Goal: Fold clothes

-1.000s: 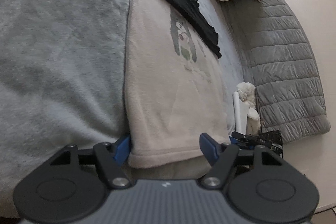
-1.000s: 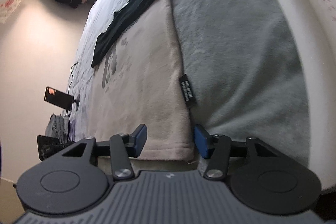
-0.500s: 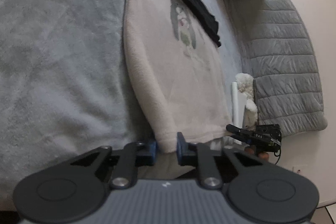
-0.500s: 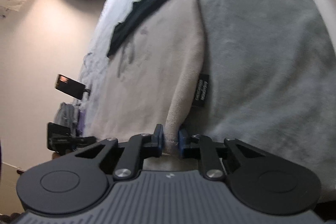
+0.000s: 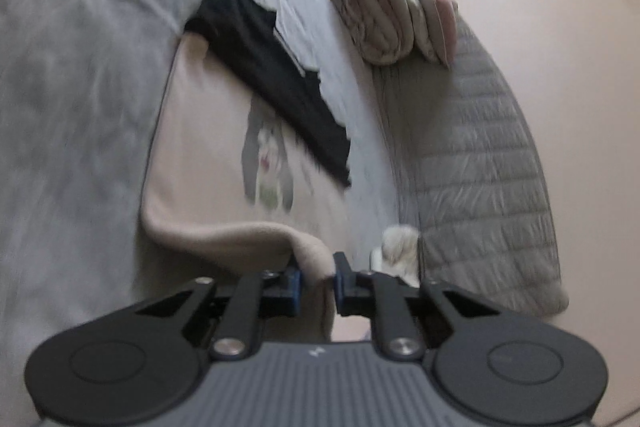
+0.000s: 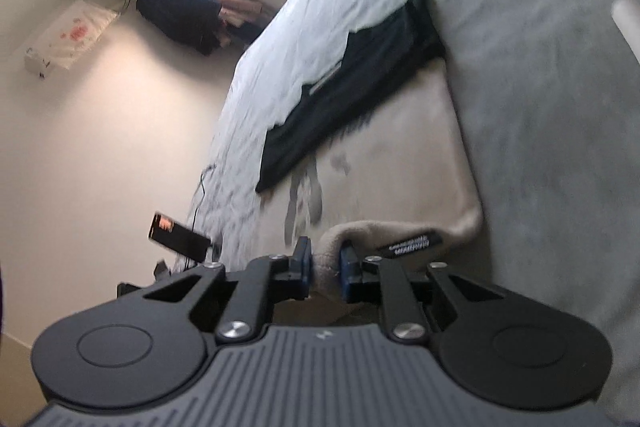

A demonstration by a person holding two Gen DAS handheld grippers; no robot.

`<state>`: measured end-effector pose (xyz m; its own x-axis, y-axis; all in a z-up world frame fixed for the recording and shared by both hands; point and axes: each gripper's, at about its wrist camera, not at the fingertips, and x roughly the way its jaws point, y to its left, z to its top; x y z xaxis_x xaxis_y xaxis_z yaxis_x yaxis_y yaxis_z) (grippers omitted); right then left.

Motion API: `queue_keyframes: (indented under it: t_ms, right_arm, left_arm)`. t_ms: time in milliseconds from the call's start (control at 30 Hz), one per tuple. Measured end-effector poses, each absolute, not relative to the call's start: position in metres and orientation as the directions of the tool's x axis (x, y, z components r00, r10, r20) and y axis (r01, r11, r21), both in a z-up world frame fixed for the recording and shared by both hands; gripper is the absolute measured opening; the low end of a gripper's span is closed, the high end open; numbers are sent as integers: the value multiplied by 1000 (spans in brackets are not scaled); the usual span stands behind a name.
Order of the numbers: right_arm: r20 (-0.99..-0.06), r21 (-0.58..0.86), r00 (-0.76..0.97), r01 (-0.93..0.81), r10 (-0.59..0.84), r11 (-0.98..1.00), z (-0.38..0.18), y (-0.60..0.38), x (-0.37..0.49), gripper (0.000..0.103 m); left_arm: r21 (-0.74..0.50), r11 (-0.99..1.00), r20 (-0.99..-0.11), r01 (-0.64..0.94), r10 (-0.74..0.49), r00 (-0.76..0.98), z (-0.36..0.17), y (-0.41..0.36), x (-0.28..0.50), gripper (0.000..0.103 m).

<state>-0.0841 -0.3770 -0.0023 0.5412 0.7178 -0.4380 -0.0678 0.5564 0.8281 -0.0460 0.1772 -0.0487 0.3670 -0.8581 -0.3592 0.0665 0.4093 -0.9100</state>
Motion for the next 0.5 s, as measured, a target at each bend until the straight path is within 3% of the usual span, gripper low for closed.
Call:
queue_keyframes:
  t_ms: [367, 500]
  right_arm:
    - [-432, 852, 653, 70, 622, 518, -26, -393, -21, 18]
    - [-430, 865, 673, 118, 602, 487, -50, -399, -10, 21]
  left_arm:
    - [-911, 409, -378, -56, -773, 509, -70, 189, 15, 16]
    - [-907, 412, -384, -84, -729, 567, -86, 194, 22, 21]
